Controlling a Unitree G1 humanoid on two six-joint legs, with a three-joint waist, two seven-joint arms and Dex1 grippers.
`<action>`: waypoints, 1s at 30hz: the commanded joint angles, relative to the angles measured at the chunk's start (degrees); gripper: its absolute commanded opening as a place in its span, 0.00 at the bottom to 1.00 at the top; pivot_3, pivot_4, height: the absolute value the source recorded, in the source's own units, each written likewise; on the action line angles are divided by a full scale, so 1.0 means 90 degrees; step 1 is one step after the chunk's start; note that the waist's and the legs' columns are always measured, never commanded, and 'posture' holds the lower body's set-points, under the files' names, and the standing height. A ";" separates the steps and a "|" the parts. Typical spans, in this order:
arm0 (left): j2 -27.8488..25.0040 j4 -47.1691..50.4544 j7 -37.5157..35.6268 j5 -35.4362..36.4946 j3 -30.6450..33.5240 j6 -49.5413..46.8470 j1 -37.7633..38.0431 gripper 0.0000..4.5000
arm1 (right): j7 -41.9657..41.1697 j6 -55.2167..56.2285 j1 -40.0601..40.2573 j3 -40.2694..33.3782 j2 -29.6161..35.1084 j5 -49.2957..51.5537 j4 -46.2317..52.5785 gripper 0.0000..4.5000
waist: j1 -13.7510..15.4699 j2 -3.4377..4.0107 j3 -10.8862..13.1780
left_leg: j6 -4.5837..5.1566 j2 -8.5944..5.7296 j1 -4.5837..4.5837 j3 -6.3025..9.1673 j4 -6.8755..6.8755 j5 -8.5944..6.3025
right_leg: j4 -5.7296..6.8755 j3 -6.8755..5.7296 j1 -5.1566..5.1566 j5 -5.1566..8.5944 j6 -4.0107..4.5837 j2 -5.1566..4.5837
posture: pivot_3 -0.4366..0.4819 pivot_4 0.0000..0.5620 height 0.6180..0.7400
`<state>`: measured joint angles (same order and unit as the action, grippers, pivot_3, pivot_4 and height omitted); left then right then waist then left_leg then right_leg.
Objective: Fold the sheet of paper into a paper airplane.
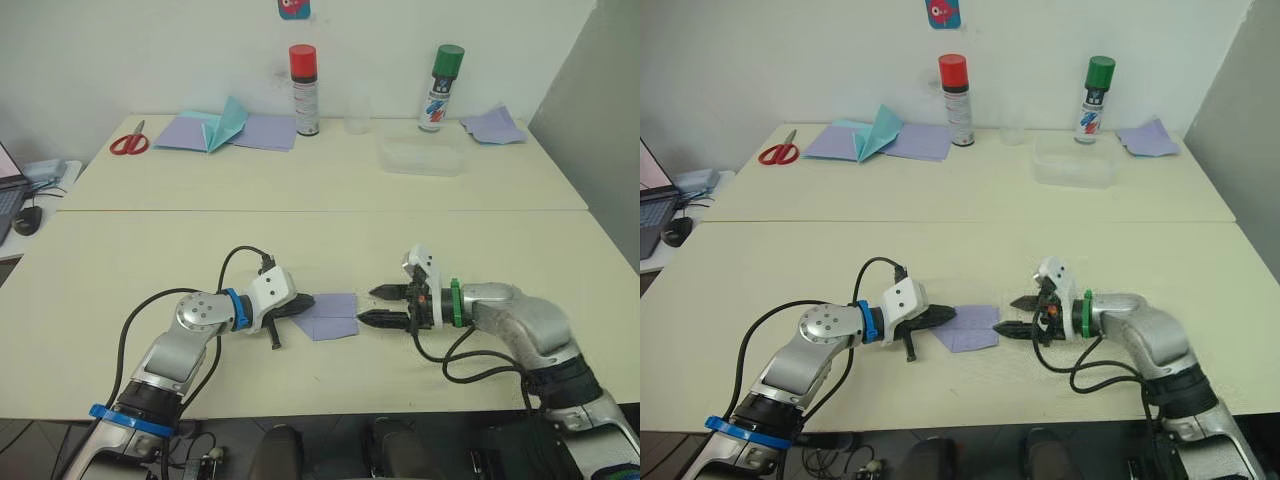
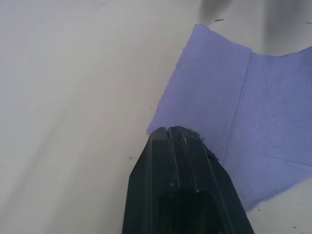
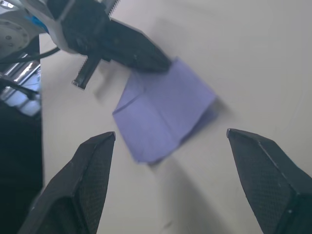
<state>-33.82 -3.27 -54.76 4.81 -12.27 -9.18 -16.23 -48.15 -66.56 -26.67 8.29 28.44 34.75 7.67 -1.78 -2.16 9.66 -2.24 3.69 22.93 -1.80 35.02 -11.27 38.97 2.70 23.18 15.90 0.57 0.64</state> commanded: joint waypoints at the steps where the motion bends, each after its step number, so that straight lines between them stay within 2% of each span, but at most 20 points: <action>1: -0.0045 -0.0334 -0.0082 -0.0271 -0.0318 -0.0126 0.0227 0.00 | 0.0839 -0.2219 -0.0543 -0.1208 -0.0837 0.0590 -0.0296 0.85 | -0.0010 0.0004 -0.0002 | 0.0000 -0.0001 -0.0001 -0.0001 -0.0001 0.0000 | 0.0000 0.0001 0.0000 0.0000 0.0000 0.0002 | 0.48 0.27 1.00; 3: -0.0031 -0.0346 -0.0078 -0.0270 -0.0325 -0.0123 0.0227 0.00 | 0.1271 -0.2773 -0.0712 -0.1576 -0.1269 0.0501 -0.0576 0.85 | -0.0008 0.0009 -0.0007 | 0.0000 -0.0002 0.0000 0.0002 -0.0002 0.0000 | 0.0001 -0.0001 0.0002 -0.0001 -0.0002 0.0006 | 0.48 0.27 1.00; 6: -0.0012 -0.0333 -0.0061 -0.0266 -0.0348 -0.0134 0.0237 0.00 | 0.1903 -0.2882 -0.0847 -0.1902 -0.1680 0.0547 -0.1098 0.85 | -0.0008 0.0009 -0.0009 | 0.0000 -0.0004 0.0004 0.0004 -0.0002 0.0000 | -0.0002 -0.0005 0.0002 -0.0001 -0.0002 0.0012 | 0.48 0.27 1.00; 17: -0.0075 -0.0272 -0.0077 -0.0240 -0.0325 -0.0135 0.0303 0.00 | 0.3980 -0.2882 -0.1099 -0.2735 -0.2484 0.1810 -0.2233 0.85 | -0.0083 0.0027 -0.0063 | 0.0002 -0.0005 -0.0001 -0.0007 -0.0004 0.0000 | -0.0006 -0.0002 0.0002 -0.0008 -0.0016 0.0021 | 0.48 0.27 1.00; 24: -0.0058 -0.0292 -0.0081 -0.0263 -0.0321 -0.0125 0.0305 0.00 | 0.4654 -0.2882 -0.1202 -0.2767 -0.2403 0.2588 -0.2484 0.85 | -0.0144 0.0037 -0.0072 | 0.0002 -0.0004 -0.0002 0.0002 -0.0004 0.0000 | -0.0006 0.0000 0.0002 -0.0007 -0.0014 0.0032 | 0.48 0.27 1.00; 30: -0.0049 -0.0348 -0.0088 -0.0277 -0.0323 -0.0099 0.0283 0.00 | 0.4940 -0.2882 -0.1070 -0.2218 -0.1643 0.3580 -0.2444 0.85 | -0.0141 0.0040 -0.0073 | 0.0002 -0.0005 0.0007 0.0000 -0.0008 0.0000 | -0.0012 0.0003 0.0002 -0.0004 -0.0009 0.0031 | 0.48 0.27 1.00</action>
<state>-33.96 -3.69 -54.64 4.61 -12.26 -8.35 -15.53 -4.81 -92.01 -36.72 -12.55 12.35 64.20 -14.73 -3.04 -1.79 9.00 -2.22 3.64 23.01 -1.81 34.93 -11.27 38.83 2.75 23.20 15.86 0.48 0.89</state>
